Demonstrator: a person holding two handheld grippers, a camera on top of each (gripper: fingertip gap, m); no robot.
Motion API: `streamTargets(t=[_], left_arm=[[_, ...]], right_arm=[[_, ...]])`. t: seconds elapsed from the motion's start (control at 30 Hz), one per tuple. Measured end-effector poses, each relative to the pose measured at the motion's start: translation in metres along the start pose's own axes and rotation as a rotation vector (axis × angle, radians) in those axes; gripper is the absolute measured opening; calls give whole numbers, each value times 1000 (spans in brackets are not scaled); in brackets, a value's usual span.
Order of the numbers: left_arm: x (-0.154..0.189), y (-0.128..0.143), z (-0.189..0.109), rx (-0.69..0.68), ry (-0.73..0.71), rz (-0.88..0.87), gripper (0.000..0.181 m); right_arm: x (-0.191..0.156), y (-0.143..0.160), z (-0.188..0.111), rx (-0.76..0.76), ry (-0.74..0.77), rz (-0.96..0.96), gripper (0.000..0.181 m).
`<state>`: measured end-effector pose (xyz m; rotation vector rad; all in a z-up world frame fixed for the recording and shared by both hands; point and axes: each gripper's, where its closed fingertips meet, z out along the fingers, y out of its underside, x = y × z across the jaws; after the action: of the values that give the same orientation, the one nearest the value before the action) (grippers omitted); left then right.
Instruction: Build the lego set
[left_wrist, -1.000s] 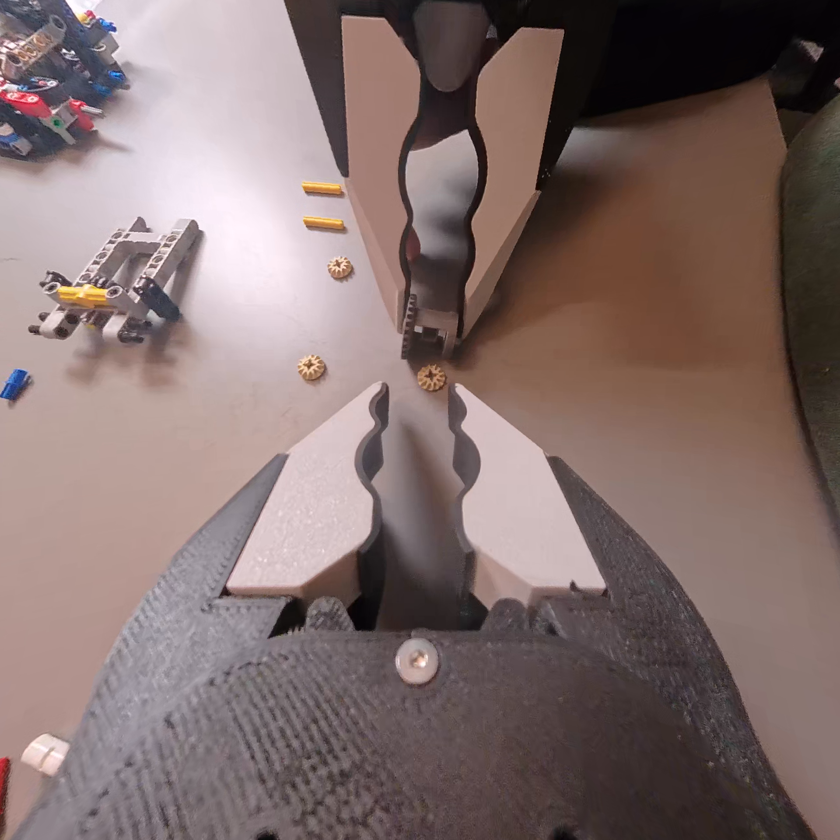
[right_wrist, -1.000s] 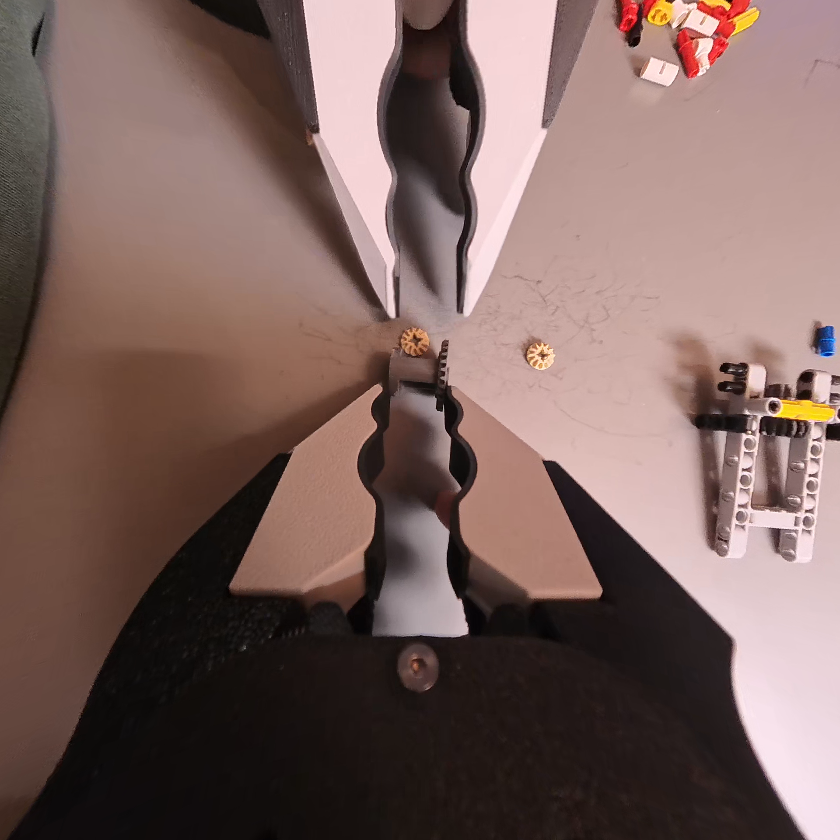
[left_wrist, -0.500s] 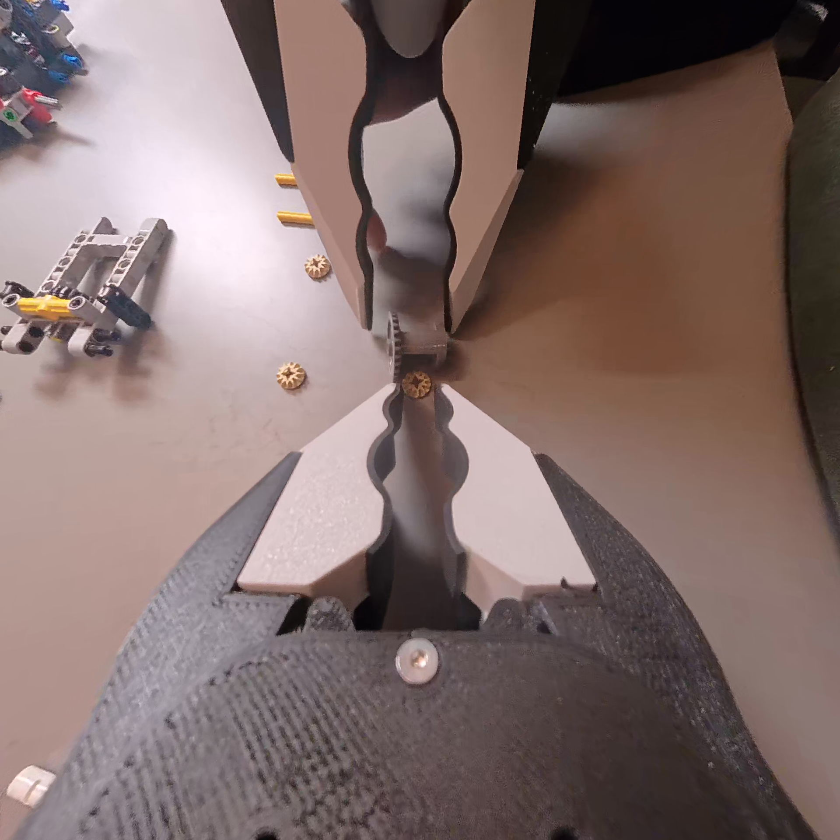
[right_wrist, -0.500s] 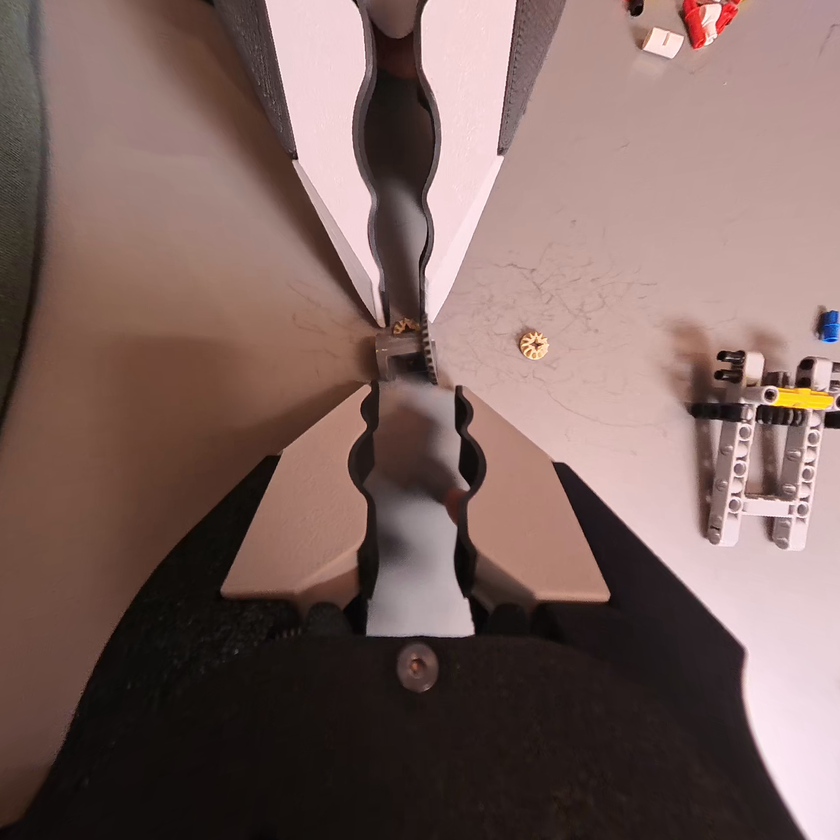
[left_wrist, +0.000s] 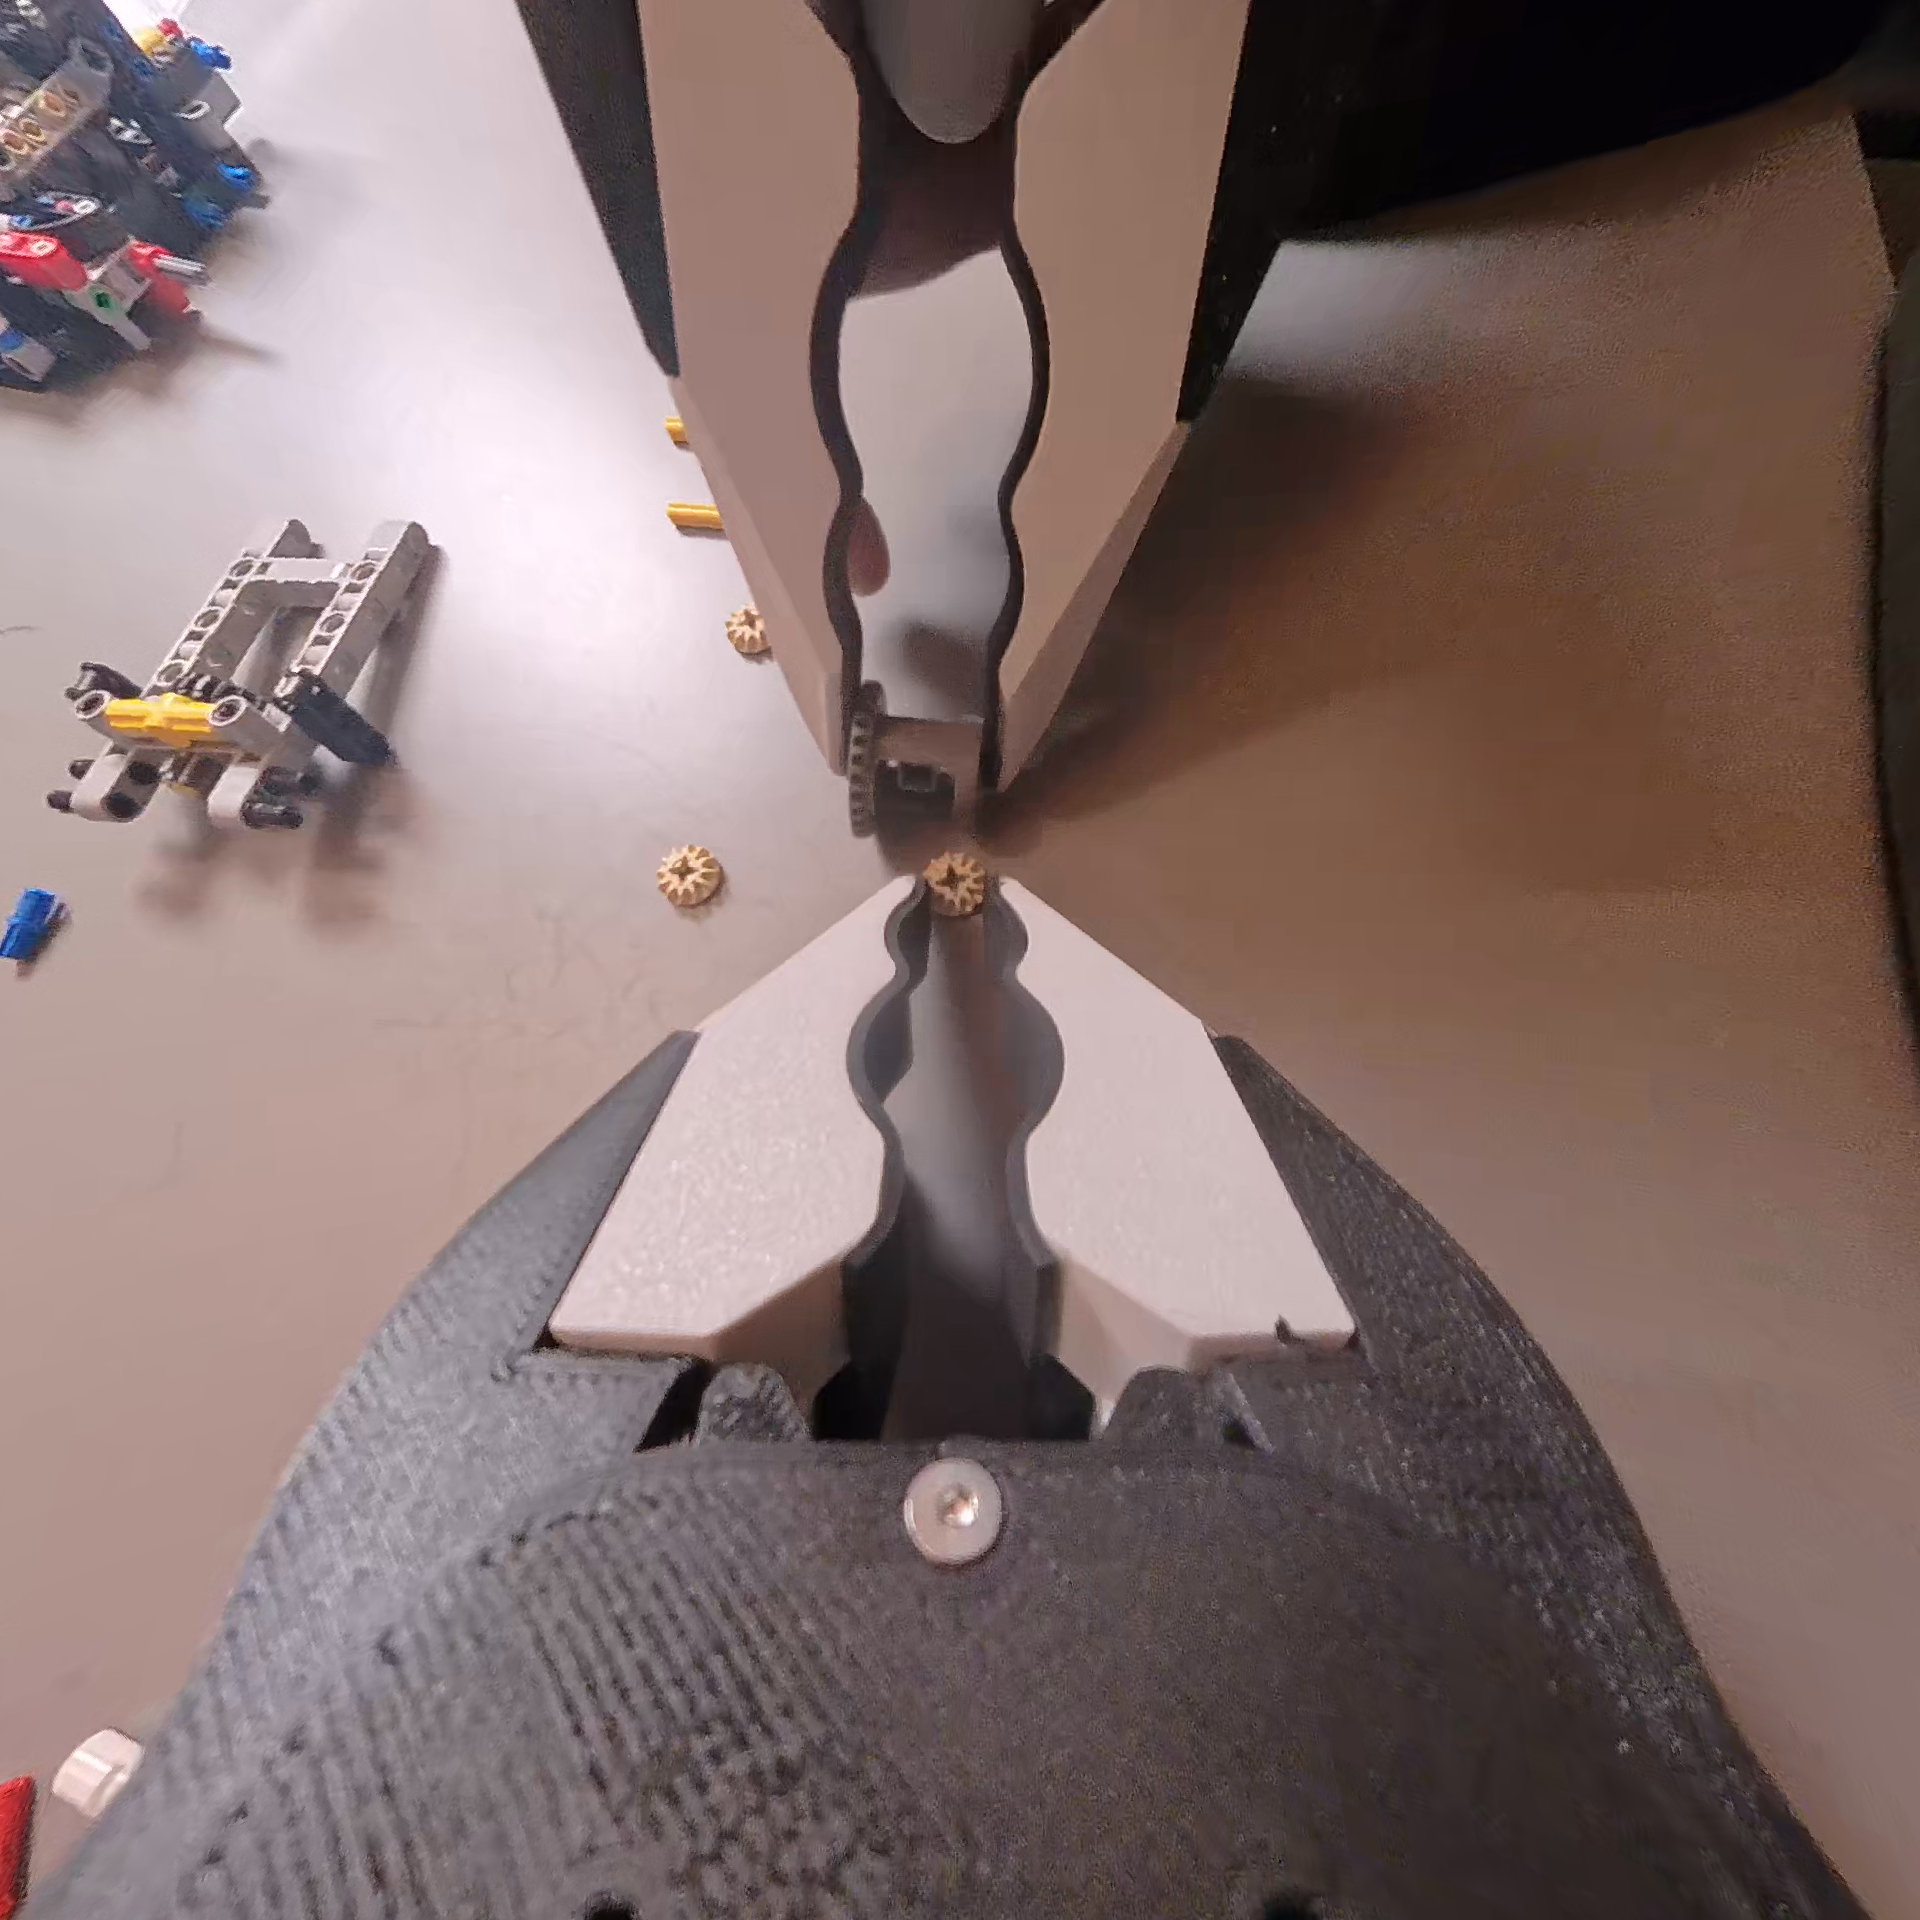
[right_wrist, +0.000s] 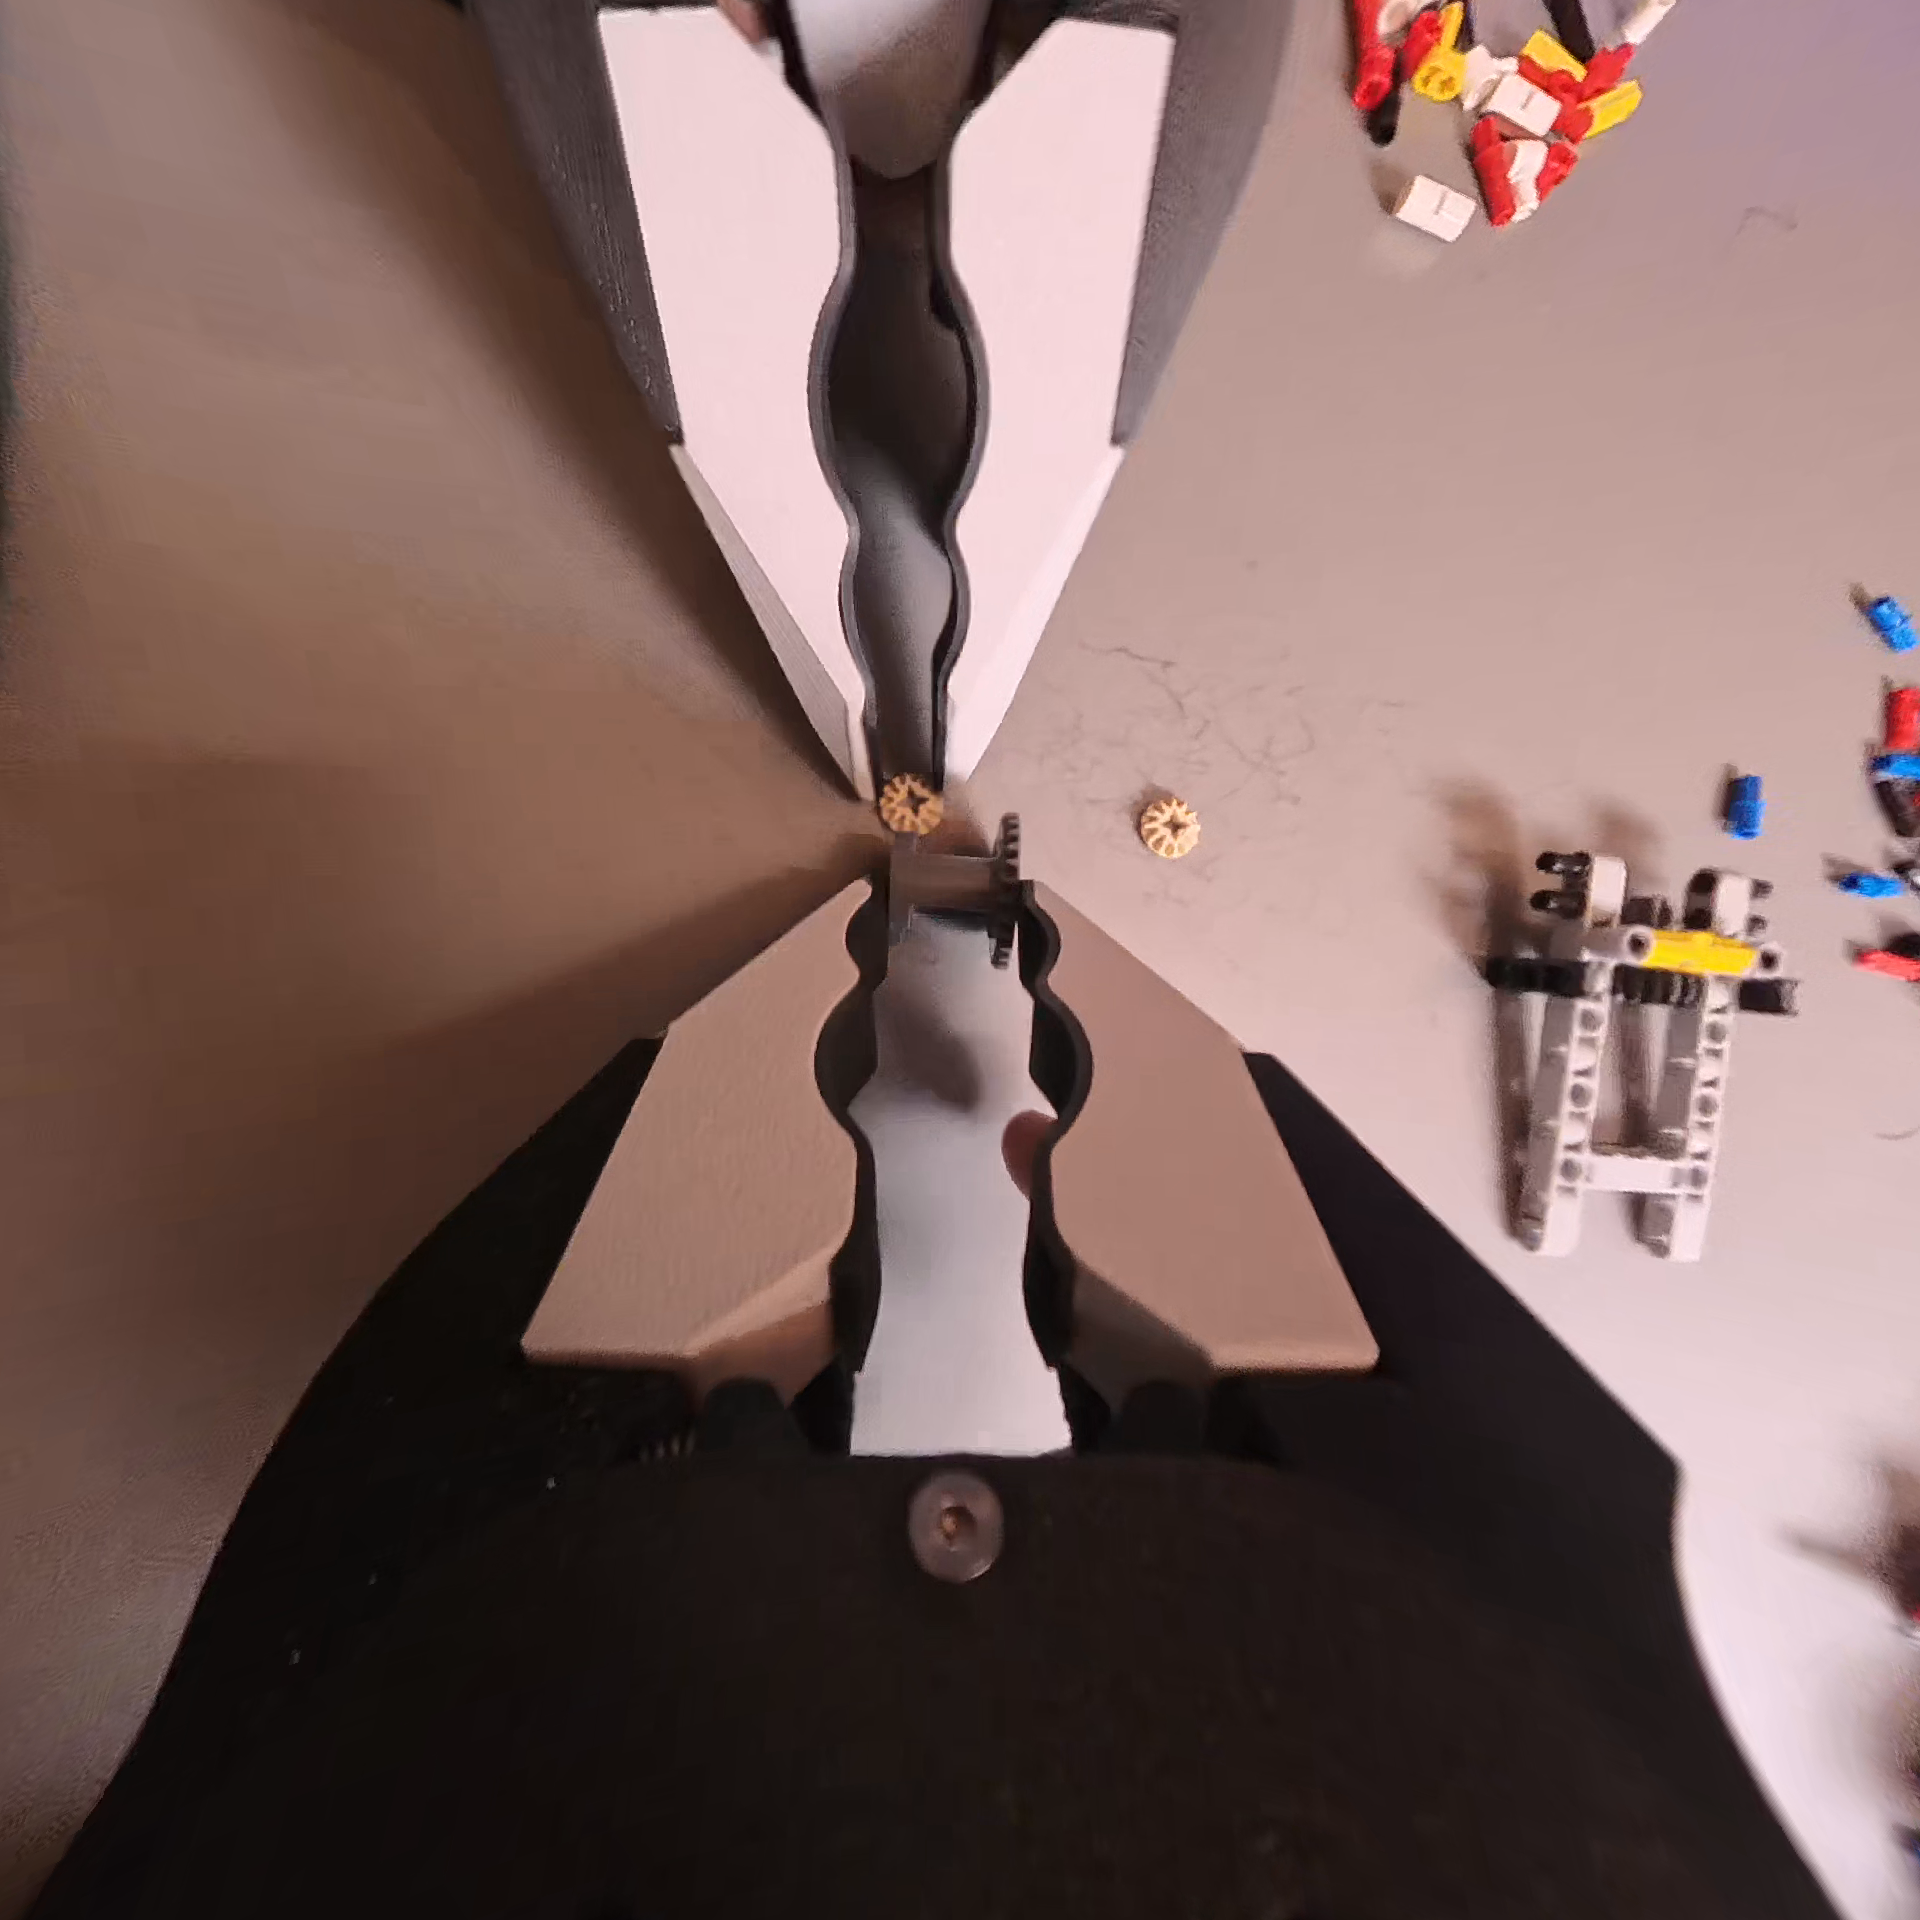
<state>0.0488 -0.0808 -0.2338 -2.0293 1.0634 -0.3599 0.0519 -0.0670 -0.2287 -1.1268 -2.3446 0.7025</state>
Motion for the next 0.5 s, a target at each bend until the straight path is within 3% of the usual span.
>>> streamTargets(t=[0.03,0.3,0.5], left_arm=[[-1,-1,-1,15,-3,-11,8],[-19,-45,-42,327,-22,-114,7],[-19,-58,-58,407,-47,-79,0]], right_arm=[[0,0,-1,46,-27,36,23],[15,-42,-34,503,-75,179,23],[17,-60,-47,655,-60,174,23]])
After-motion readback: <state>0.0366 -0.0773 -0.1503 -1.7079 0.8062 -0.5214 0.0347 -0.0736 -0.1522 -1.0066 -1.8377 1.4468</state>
